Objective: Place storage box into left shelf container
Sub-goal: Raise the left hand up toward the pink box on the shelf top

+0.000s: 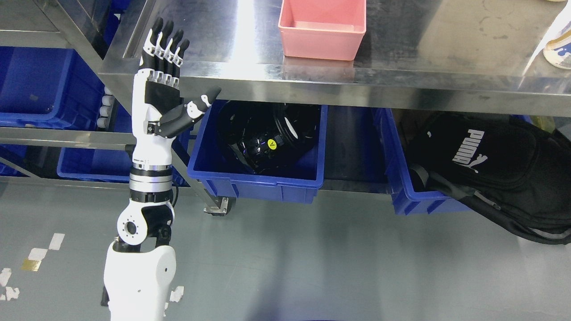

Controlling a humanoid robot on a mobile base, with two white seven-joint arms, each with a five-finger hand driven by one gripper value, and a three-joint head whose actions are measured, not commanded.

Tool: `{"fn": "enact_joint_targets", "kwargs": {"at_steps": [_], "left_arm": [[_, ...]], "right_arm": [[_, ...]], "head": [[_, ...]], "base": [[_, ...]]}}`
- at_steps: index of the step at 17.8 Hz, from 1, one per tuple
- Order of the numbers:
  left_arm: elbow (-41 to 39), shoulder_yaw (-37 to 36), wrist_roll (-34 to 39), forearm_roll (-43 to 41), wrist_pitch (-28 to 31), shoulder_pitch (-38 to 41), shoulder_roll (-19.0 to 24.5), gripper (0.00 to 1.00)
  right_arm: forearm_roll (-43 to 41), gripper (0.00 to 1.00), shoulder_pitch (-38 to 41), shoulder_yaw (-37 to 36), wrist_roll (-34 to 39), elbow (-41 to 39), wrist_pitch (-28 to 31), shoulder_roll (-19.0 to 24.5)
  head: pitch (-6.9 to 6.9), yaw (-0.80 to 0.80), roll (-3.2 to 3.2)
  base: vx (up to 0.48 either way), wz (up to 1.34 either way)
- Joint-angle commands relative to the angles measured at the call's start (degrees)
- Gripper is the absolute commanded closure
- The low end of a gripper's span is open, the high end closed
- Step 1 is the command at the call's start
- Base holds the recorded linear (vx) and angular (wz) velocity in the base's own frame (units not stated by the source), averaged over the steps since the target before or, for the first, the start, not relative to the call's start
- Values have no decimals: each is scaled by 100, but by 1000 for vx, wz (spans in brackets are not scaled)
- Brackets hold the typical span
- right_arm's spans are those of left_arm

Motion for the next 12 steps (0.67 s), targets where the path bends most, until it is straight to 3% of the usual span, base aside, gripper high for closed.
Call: {"fn": "enact_joint_targets", "kwargs": {"at_steps": [1,3,7,9,12], "left_arm": [[-16,634,-17,-4,344,-275,69,0],[-16,810,-17,-4,618,-372,69,0],[80,1145,-25,-65,1162,-1407,195,0],[351,1014,-130,-170,1313,-1917,678,0],[985,190,-1383,-723,1314,-2542,1583,0]], "right_arm": [[-123,0,-17,0,2,-100,4,-100],[-123,0,-18,0,2,-100,4,-100],[-123,0,-18,0,2,-100,4,-100],[-123,0,-26,0,2,-100,4,-100],[-123,0,-17,0,2,-100,4,-100]], "head": [[0,0,0],[0,0,0],[0,0,0],[0,0,0],[0,0,0]], "base": [[0,0],[0,0],[0,0],[0,0],[0,0]]}}
